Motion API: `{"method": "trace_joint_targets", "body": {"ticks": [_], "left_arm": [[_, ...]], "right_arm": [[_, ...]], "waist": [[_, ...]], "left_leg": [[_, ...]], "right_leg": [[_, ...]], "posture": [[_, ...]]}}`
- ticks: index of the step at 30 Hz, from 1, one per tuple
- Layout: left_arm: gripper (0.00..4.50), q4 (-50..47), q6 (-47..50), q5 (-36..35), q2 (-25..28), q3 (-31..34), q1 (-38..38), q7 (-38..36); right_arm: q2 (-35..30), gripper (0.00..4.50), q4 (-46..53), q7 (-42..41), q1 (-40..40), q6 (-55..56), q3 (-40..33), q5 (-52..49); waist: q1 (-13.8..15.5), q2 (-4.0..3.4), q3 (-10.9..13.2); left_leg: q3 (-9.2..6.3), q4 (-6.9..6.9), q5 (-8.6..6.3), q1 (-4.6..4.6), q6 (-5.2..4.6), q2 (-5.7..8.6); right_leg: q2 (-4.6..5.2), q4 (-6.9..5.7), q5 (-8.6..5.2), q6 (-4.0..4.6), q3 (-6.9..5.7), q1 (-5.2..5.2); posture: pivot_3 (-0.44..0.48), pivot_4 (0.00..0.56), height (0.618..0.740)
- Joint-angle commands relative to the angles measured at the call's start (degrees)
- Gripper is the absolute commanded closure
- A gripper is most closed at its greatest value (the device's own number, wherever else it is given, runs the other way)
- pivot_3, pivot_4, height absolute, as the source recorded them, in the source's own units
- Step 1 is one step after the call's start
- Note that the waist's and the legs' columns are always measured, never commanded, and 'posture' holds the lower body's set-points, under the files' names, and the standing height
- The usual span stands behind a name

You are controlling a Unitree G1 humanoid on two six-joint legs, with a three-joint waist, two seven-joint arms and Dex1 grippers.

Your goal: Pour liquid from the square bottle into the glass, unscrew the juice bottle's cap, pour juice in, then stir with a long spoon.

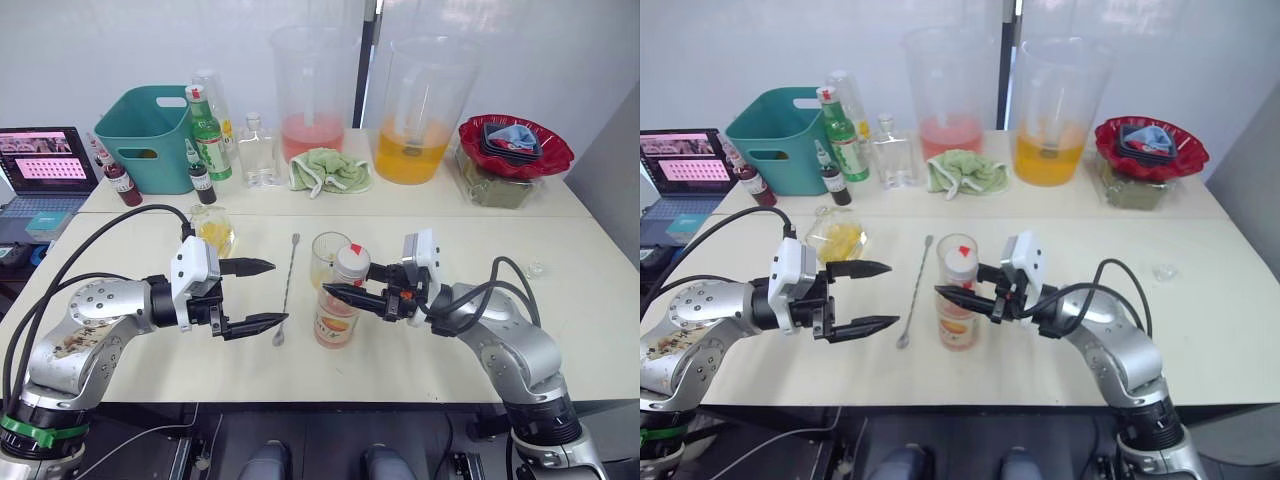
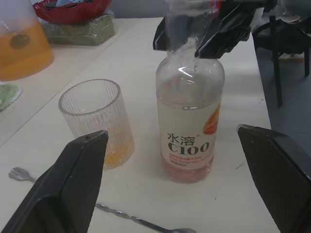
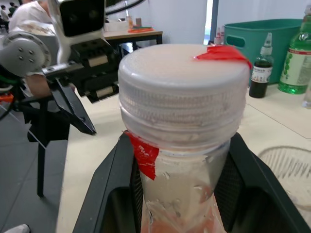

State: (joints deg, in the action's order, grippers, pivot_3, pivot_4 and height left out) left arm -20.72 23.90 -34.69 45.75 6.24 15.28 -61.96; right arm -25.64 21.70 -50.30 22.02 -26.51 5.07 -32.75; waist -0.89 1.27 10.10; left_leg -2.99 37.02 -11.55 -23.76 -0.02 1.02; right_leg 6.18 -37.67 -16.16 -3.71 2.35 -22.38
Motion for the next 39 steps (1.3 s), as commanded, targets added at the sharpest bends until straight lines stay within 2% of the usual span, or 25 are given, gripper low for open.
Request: {"method": "trace_joint_targets", "body": {"ticks": [1, 6, 11, 17, 20, 27, 29, 36, 37, 39], "left_arm": [[0.00, -1.5, -0.6, -0.6, 0.6, 1.7, 0.1, 0.0], [0.00, -1.5, -0.4, -0.5, 0.7, 1.8, 0.0, 0.1], [0.00, -2.6, 0.8, -1.4, 0.4, 2.8, -0.9, 1.6], [0.00, -7.5, 3.9, -4.1, 1.8, 5.8, -4.8, 2.9], [0.00, -9.6, 5.3, -5.5, 2.8, 7.6, -6.7, 3.6], [0.00, -13.3, 7.1, -8.6, 2.5, 11.4, -8.7, 7.0], [0.00, -13.8, 7.5, -9.0, 2.6, 11.6, -8.8, 7.6], [0.00, -13.4, 6.2, -7.1, 2.8, 9.3, -8.3, 7.8], [0.00, -13.2, 6.0, -6.8, 2.7, 8.6, -7.9, 7.5], [0.00, -11.7, 5.4, -6.9, 1.6, 7.3, -6.3, 7.2]], "right_arm": [[-0.3, 1.78, 0.9, -1.8, 0.0, 1.1, 0.4, -0.6], [-2.7, 0.06, -2.9, -6.6, 4.1, 0.8, -1.2, -2.2], [-6.7, 0.02, -15.1, -22.1, 12.6, 3.4, -0.3, -3.3], [-5.3, 0.02, -32.7, -39.0, 25.4, 4.8, 5.1, -0.6], [-3.6, 0.02, -36.0, -41.9, 28.4, 4.7, 5.8, -1.2], [-0.9, 0.02, -40.7, -42.2, 30.8, 10.2, 9.9, -1.3], [-0.4, 0.53, -42.5, -42.2, 30.9, 12.9, 10.7, -0.5], [-3.3, 2.84, -41.3, -42.2, 30.3, 14.2, 11.5, -4.3], [-3.8, 3.06, -40.4, -42.2, 29.9, 13.5, 10.9, -4.6], [-4.4, 3.14, -37.0, -41.0, 28.5, 11.2, 8.6, -4.5]], "waist": [[0.0, 0.00, 0.0], [0.0, 0.00, 0.0], [0.0, 0.00, 0.0], [-0.7, 0.01, 0.0], [-0.9, 0.00, 0.0], [-0.3, 0.00, 0.0], [-0.3, 0.00, 0.0], [0.0, -0.01, 0.0], [0.0, 0.00, 0.0], [0.1, 0.00, 0.0]], "left_leg": [[0.00, 0.00, 0.00, 0.00, 0.00, 0.00], [0.00, 0.01, 0.00, 0.01, 0.00, 0.00], [0.03, 0.02, 0.01, 0.04, 0.01, -0.01], [0.01, -0.02, 0.00, 0.04, 0.01, -0.03], [-0.01, -0.06, 0.00, 0.04, 0.00, -0.05], [-0.02, -0.05, -0.01, 0.03, 0.01, -0.03], [-0.02, -0.05, 0.00, 0.03, 0.02, -0.03], [-0.01, -0.05, 0.00, 0.02, 0.02, -0.02], [0.00, -0.05, 0.00, 0.01, 0.03, -0.01], [0.00, -0.05, 0.00, 0.01, 0.03, -0.02]], "right_leg": [[0.00, 0.01, 0.00, 0.00, 0.00, 0.00], [0.00, 0.01, 0.00, 0.00, 0.01, 0.01], [0.00, 0.03, 0.00, 0.00, -0.01, 0.04], [-0.02, 0.00, 0.00, 0.00, -0.01, 0.00], [-0.03, -0.02, 0.00, 0.01, -0.02, -0.02], [0.00, -0.01, 0.01, 0.01, -0.02, -0.03], [0.00, 0.00, 0.01, 0.01, -0.02, -0.03], [0.01, -0.02, 0.01, 0.02, -0.01, -0.06], [0.01, -0.01, 0.01, 0.02, 0.00, -0.07], [0.01, -0.01, 0.01, 0.03, -0.01, -0.07]], "posture": [[0.000, 0.150, 0.740], [0.000, 0.150, 0.740], [0.000, 0.150, 0.740], [0.000, 0.150, 0.740], [0.000, 0.150, 0.740], [0.000, 0.150, 0.740], [0.000, 0.150, 0.740], [0.000, 0.150, 0.740], [0.000, 0.150, 0.740], [0.000, 0.150, 0.740]]}}
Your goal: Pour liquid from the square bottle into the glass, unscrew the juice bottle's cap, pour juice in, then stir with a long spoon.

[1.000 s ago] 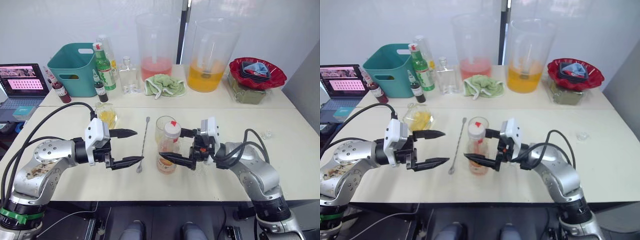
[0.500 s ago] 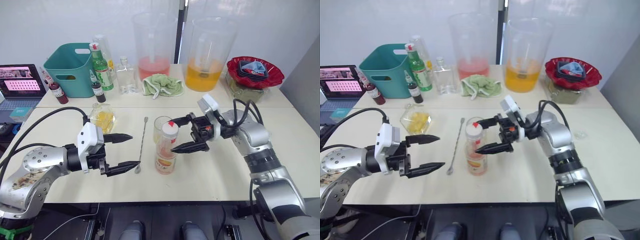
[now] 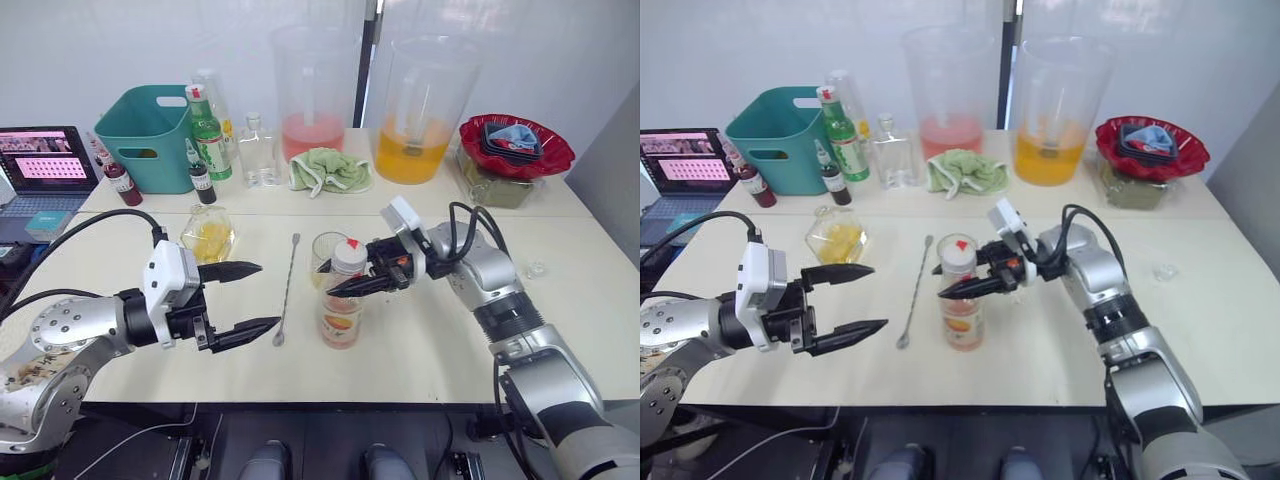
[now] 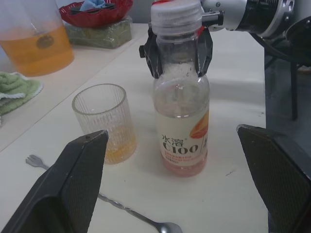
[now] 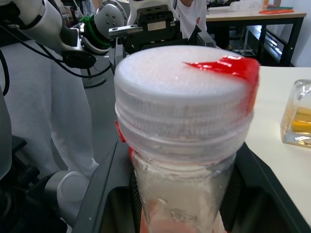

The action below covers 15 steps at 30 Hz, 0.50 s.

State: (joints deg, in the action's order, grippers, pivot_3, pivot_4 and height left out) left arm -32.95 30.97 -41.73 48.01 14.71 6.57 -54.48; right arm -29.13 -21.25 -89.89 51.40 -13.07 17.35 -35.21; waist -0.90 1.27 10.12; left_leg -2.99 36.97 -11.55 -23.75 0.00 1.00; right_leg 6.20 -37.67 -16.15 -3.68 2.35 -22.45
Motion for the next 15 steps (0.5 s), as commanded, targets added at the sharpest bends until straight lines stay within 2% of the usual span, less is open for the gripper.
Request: {"method": "trace_joint_targets", "body": {"ticks": [1, 3, 9, 11, 15], "left_arm": [[0.00, 1.3, -2.2, 0.5, -1.1, -2.0, 3.2, -0.6], [0.00, 2.5, -2.8, 1.1, -2.1, -3.9, 4.8, -1.0], [0.00, 10.8, -6.4, 3.7, -4.9, -9.4, 10.2, -6.1], [0.00, 14.1, -8.2, 5.4, -5.6, -11.4, 12.5, -8.1], [0.00, 18.7, -10.0, 7.5, -6.6, -14.4, 16.3, -11.3]], "right_arm": [[-1.3, 3.14, 8.0, 0.2, -1.9, -3.4, -4.7, -2.1], [-2.2, 3.14, 13.3, 5.0, -4.8, -6.0, -7.2, -2.4], [-1.8, 3.14, 39.2, 31.7, -20.3, -19.0, -15.4, -4.3], [-0.3, 3.14, 47.2, 41.8, -25.4, -23.4, -17.0, -3.8], [5.0, 3.14, 56.9, 57.1, -31.6, -25.8, -18.3, -0.4]], "waist": [[0.2, 0.00, 0.0], [0.1, 0.00, 0.0], [0.2, 0.01, 0.0], [0.2, 0.02, 0.0], [0.0, 0.03, 0.0]], "left_leg": [[-0.01, 0.00, 0.00, -0.01, 0.00, 0.00], [-0.01, 0.00, 0.00, -0.01, 0.00, 0.00], [-0.03, -0.02, 0.00, -0.04, 0.00, 0.01], [-0.03, -0.01, 0.00, -0.05, 0.00, 0.02], [0.00, 0.00, 0.01, -0.04, 0.01, 0.02]], "right_leg": [[0.00, -0.01, 0.00, 0.00, 0.00, 0.00], [0.00, -0.01, 0.00, 0.00, -0.01, -0.01], [0.00, -0.04, 0.00, 0.00, -0.01, -0.04], [0.00, -0.05, 0.00, 0.00, 0.00, -0.04], [0.00, -0.05, 0.00, 0.00, 0.03, -0.05]], "posture": [[0.000, 0.150, 0.740], [0.000, 0.150, 0.740], [0.000, 0.150, 0.740], [0.000, 0.150, 0.740], [0.000, 0.150, 0.740]]}}
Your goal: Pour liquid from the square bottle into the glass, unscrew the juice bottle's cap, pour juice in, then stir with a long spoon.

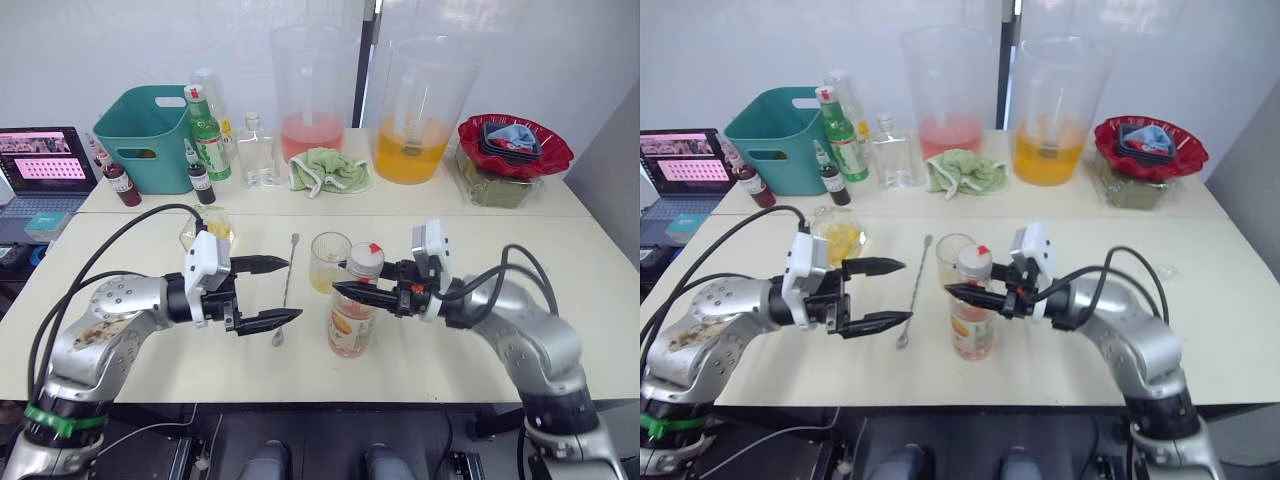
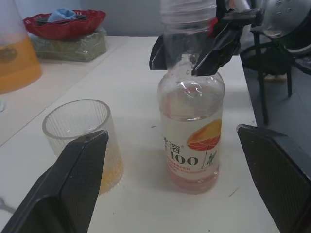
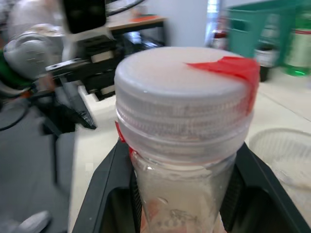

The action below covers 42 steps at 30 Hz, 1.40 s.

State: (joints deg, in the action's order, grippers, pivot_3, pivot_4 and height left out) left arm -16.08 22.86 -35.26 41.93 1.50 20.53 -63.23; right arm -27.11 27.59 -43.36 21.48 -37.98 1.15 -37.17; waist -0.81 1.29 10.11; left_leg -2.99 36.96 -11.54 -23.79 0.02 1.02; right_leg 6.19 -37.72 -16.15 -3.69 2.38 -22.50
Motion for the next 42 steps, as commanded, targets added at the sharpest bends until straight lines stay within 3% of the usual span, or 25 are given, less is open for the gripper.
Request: {"method": "trace_joint_targets", "body": {"ticks": [1, 4, 10, 12, 18, 22, 25, 31, 36, 41, 42], "left_arm": [[0.00, 2.4, -2.0, 1.1, -0.6, -1.5, 3.0, -3.1], [0.00, 4.1, -1.8, 1.2, -0.9, -2.4, 4.5, -5.2], [0.00, 6.2, -1.4, 2.2, -1.1, -4.3, 7.5, -8.3], [0.00, 6.4, -1.6, 2.7, -0.9, -4.1, 7.7, -8.3], [0.00, 3.9, -1.3, 2.7, -0.3, -1.7, 5.1, -6.6], [0.00, -0.4, 0.9, 1.5, 1.1, 1.1, 1.5, -4.5], [0.00, -3.5, 2.0, 0.9, 1.7, 3.9, -1.3, -1.9], [0.00, -10.6, 4.7, -0.8, 3.2, 9.1, -8.2, 2.8], [0.00, -15.7, 8.2, -2.7, 5.3, 11.7, -13.0, 5.3], [0.00, -18.6, 10.2, -4.8, 5.5, 13.2, -14.0, 8.4], [0.00, -19.1, 10.4, -4.9, 5.6, 13.3, -14.2, 8.7]], "right_arm": [[3.6, 3.14, 9.8, 13.0, -2.7, -1.0, -1.7, 2.7], [8.2, 3.14, 12.9, 20.4, -6.0, -2.6, -1.3, 2.7], [9.0, 3.14, 14.7, 23.5, -10.3, -0.9, 2.5, 6.1], [8.0, 2.11, 14.1, 21.0, -10.3, -1.7, 2.7, 3.8], [2.2, 0.06, 8.7, 11.8, -6.6, -3.2, -1.3, -2.8], [-6.1, 0.02, -1.2, -6.6, -0.8, 0.4, -3.2, -6.2], [-9.6, 0.02, -14.5, -21.2, 5.1, 6.6, -1.3, -3.6], [-7.0, 0.02, -33.4, -41.5, 18.5, 15.4, 4.4, 0.1], [-3.1, 0.02, -41.6, -48.6, 25.3, 18.3, 6.7, 2.2], [-1.2, 0.02, -45.3, -49.1, 27.2, 21.9, 10.7, 3.1], [-1.0, 0.26, -46.4, -49.1, 27.6, 23.0, 11.6, 3.4]], "waist": [[0.0, 0.00, 0.0], [-0.1, 0.00, 0.0], [0.0, 0.00, 0.0], [-0.1, 0.00, 0.0], [-0.2, 0.00, 0.0], [-0.2, 0.00, 0.0], [-0.2, 0.00, 0.0], [-0.7, 0.00, 0.0], [-0.8, 0.00, 0.0], [0.0, 0.00, 0.0], [0.0, 0.00, 0.0]], "left_leg": [[-0.01, 0.00, 0.00, 0.00, 0.00, 0.00], [-0.01, 0.00, 0.01, 0.00, 0.01, 0.00], [0.00, 0.03, 0.02, 0.02, 0.00, 0.02], [0.00, 0.04, 0.02, 0.04, 0.00, 0.02], [-0.02, 0.03, 0.01, 0.05, -0.01, 0.00], [-0.01, 0.02, 0.01, 0.06, -0.01, -0.02], [0.03, 0.03, 0.01, 0.06, -0.01, -0.04], [0.05, 0.01, 0.01, 0.06, -0.01, -0.06], [-0.05, 0.01, 0.01, 0.06, -0.01, -0.08], [-0.05, 0.03, 0.01, 0.06, 0.00, -0.05], [-0.04, 0.03, 0.01, 0.06, 0.00, -0.04]], "right_leg": [[0.00, -0.01, 0.00, 0.00, 0.00, 0.00], [-0.01, -0.01, 0.00, 0.00, -0.01, -0.01], [-0.02, 0.06, -0.01, -0.01, -0.03, 0.11], [-0.02, 0.07, -0.01, -0.01, -0.04, 0.13], [-0.04, 0.09, -0.01, -0.01, -0.02, 0.14], [-0.04, 0.11, -0.01, -0.01, -0.03, 0.15], [-0.07, 0.15, -0.01, -0.01, -0.05, 0.18], [-0.07, 0.15, -0.01, 0.00, -0.02, 0.15], [-0.07, 0.09, 0.00, 0.00, -0.04, 0.14], [-0.03, 0.09, 0.00, 0.00, -0.05, 0.15], [-0.01, 0.09, 0.00, 0.00, -0.05, 0.15]], "posture": [[0.000, 0.150, 0.740], [0.000, 0.150, 0.740], [0.000, 0.150, 0.740], [0.000, 0.150, 0.740], [0.000, 0.150, 0.740], [0.000, 0.150, 0.740], [0.000, 0.150, 0.740], [0.000, 0.150, 0.740], [0.000, 0.150, 0.740], [0.000, 0.150, 0.740], [0.000, 0.150, 0.740]]}}
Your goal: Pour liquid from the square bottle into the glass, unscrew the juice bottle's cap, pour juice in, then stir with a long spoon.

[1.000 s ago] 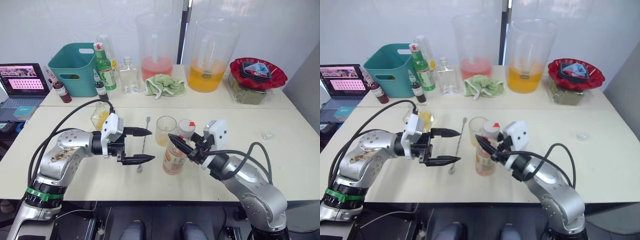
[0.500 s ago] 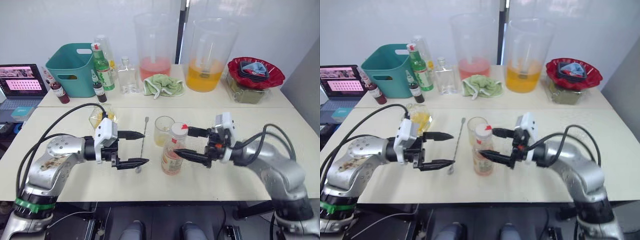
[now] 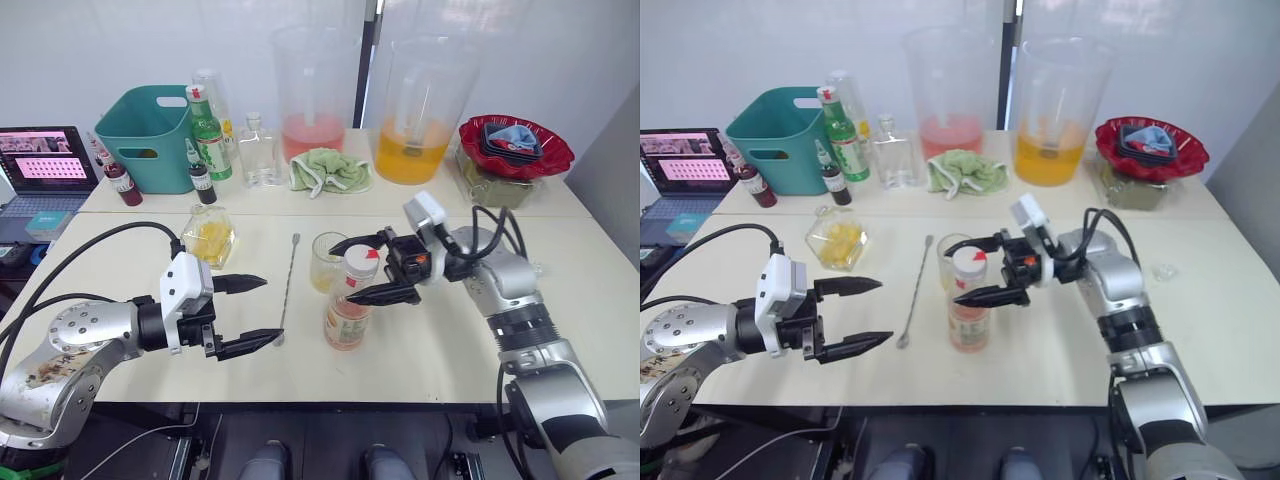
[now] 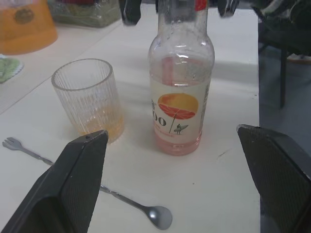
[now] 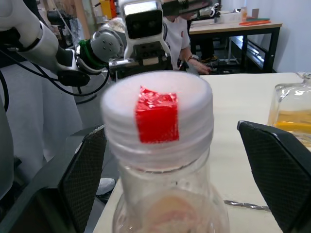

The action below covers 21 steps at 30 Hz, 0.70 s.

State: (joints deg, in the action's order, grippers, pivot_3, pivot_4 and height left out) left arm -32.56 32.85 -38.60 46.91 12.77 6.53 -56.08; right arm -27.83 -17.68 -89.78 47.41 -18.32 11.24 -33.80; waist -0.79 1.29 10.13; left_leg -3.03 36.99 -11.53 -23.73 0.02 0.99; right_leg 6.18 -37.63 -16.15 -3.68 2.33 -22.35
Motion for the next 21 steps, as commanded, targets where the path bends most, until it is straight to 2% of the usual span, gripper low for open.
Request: {"method": "trace_joint_targets", "body": {"ticks": [1, 6, 9, 12, 16, 19, 21], "left_arm": [[0.00, -2.9, 0.6, -1.9, 0.7, 2.3, -0.4, 1.8], [0.00, -2.7, 0.4, -2.1, 1.2, 1.9, 0.1, 1.9], [0.00, -1.6, -0.1, -1.9, 0.8, 0.4, 1.4, 1.4], [0.00, -0.2, -0.2, -2.0, 0.4, -1.6, 3.0, 0.2], [0.00, 3.7, -2.2, -0.3, -1.1, -5.4, 6.3, -1.7], [0.00, 7.0, -3.1, 0.2, -2.7, -8.0, 9.7, -3.1], [0.00, 10.5, -4.5, 1.0, -3.2, -9.6, 12.4, -5.6]], "right_arm": [[-0.3, 0.56, -1.9, -2.7, 2.1, 4.3, 2.5, -0.1], [-0.6, 2.23, -2.1, -2.7, 3.0, 4.5, 2.7, -3.2], [-2.6, 3.08, 0.8, -2.7, 1.7, 2.5, 1.4, -4.4], [-4.4, 3.11, 4.7, -1.1, 0.3, -0.2, -1.2, -4.5], [-5.2, 3.11, 15.5, 11.2, -4.2, -5.0, -6.1, -4.3], [-4.3, 3.11, 29.4, 24.4, -11.6, -11.8, -9.8, -6.7], [-1.6, 3.11, 39.0, 36.1, -17.1, -16.7, -11.2, -7.5]], "waist": [[-0.1, 0.00, 0.0], [-0.2, 0.00, 0.0], [0.1, 0.00, 0.0], [0.1, 0.00, 0.0], [0.1, -0.01, 0.0], [0.1, 0.00, 0.0], [0.1, 0.01, 0.0]], "left_leg": [[0.01, 0.00, 0.00, 0.00, 0.00, 0.00], [0.01, -0.02, 0.00, 0.01, 0.01, -0.01], [0.01, -0.02, 0.00, -0.01, 0.01, 0.01], [0.01, -0.01, 0.00, -0.03, 0.01, 0.02], [0.01, -0.02, 0.00, -0.03, 0.01, 0.01], [0.00, -0.05, 0.00, -0.03, 0.01, 0.01], [-0.02, -0.07, 0.00, -0.07, 0.01, 0.01]], "right_leg": [[0.00, 0.00, 0.00, 0.00, 0.00, 0.00], [0.00, -0.05, 0.00, 0.01, 0.01, -0.08], [0.00, -0.03, 0.00, 0.01, 0.01, -0.07], [0.02, -0.02, 0.00, 0.01, 0.00, -0.05], [0.01, -0.03, 0.00, 0.01, 0.00, -0.09], [0.00, -0.04, 0.00, 0.01, 0.00, -0.09], [0.00, -0.06, 0.00, 0.01, -0.01, -0.13]], "posture": [[0.000, 0.150, 0.740], [0.000, 0.150, 0.740], [0.000, 0.150, 0.740], [0.000, 0.150, 0.740], [0.000, 0.150, 0.740], [0.000, 0.150, 0.740], [0.000, 0.150, 0.740]]}}
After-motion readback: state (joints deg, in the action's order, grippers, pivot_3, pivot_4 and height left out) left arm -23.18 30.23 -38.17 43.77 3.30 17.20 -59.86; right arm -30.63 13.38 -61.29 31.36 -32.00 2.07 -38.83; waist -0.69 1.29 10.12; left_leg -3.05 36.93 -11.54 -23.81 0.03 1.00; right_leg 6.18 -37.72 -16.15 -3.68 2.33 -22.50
